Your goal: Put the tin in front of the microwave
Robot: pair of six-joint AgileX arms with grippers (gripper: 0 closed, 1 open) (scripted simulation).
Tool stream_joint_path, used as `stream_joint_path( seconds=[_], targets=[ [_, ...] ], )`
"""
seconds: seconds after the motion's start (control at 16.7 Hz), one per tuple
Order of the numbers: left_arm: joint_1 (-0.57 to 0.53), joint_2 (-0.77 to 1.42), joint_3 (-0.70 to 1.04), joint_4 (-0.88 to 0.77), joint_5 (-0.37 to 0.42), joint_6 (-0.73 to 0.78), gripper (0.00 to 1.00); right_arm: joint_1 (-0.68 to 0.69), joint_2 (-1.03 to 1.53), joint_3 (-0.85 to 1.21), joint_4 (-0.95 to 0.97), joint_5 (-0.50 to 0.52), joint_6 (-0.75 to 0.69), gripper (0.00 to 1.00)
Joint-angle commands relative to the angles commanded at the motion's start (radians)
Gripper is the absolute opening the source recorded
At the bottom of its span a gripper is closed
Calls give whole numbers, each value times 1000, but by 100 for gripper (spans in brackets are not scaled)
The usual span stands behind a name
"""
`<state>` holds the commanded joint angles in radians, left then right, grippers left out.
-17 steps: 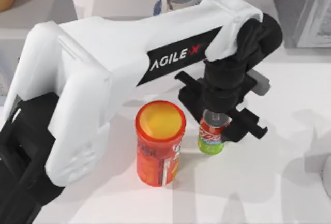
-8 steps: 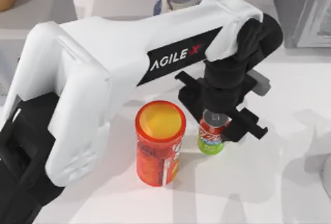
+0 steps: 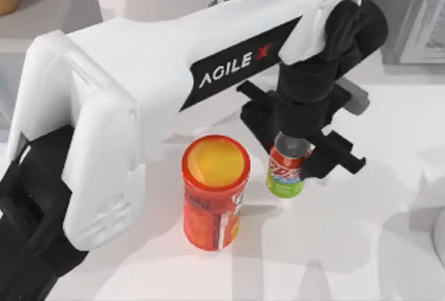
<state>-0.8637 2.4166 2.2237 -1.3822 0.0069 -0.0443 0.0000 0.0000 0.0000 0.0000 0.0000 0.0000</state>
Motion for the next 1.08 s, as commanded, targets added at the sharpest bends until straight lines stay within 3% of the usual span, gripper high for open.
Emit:
stream_joint_path(
  seconds=[0.6,0.84,1.08],
  targets=[
    [32,-63,0,-15,-32,4,0,0,0,0,0,0,0,100],
    [143,-265,-159,51,-99,8,0,0,0,0,0,0,0,100],
    [301,-542,-450,114,-136,15,0,0,0,0,0,0,0,100]
  ],
)
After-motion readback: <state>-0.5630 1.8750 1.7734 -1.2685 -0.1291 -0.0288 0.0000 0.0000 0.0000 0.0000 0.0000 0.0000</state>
